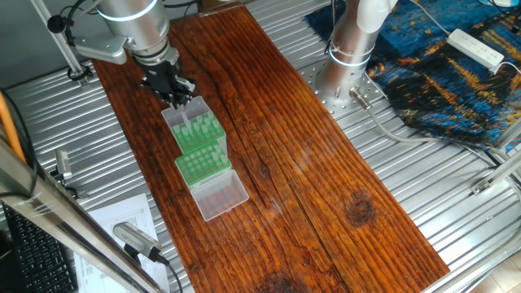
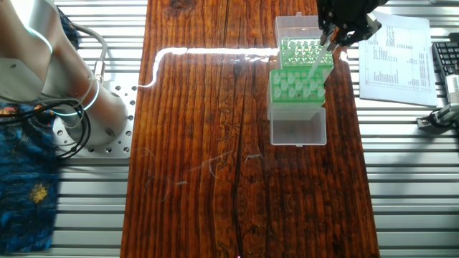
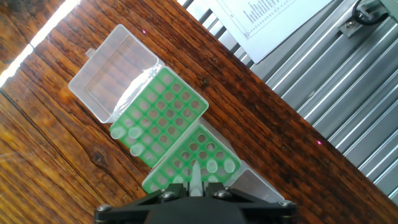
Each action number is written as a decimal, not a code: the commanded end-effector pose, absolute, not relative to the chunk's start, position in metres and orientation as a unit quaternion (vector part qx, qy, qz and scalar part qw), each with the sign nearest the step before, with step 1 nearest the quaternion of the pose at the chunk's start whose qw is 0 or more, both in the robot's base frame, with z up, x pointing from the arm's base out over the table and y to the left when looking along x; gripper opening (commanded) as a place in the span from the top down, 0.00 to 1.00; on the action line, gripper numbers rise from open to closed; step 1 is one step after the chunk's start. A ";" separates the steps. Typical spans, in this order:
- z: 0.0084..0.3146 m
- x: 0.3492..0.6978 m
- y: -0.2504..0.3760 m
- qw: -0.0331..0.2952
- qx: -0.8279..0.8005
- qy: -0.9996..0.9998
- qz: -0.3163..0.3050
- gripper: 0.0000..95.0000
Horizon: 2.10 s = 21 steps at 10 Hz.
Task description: Transfer all large pipette tips from one holder to another
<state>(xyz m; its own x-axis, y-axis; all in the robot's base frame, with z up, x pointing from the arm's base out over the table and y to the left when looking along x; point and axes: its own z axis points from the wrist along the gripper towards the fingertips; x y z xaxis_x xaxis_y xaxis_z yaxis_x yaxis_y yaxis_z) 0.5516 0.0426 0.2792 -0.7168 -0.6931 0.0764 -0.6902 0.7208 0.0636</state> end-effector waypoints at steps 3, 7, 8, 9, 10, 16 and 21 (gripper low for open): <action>0.273 0.552 0.046 0.050 0.379 -0.924 -0.015 1.00; 0.264 0.551 0.049 0.049 0.392 -0.918 -0.014 0.80; 0.264 0.551 0.048 0.050 0.396 -0.917 -0.015 0.80; 0.264 0.551 0.049 0.050 0.397 -0.917 -0.015 0.80; 0.264 0.551 0.049 0.050 0.396 -0.917 -0.015 0.80; 0.233 0.557 0.100 0.056 0.346 -0.936 -0.025 0.80; 0.201 0.536 0.120 0.044 0.308 -0.949 -0.045 0.80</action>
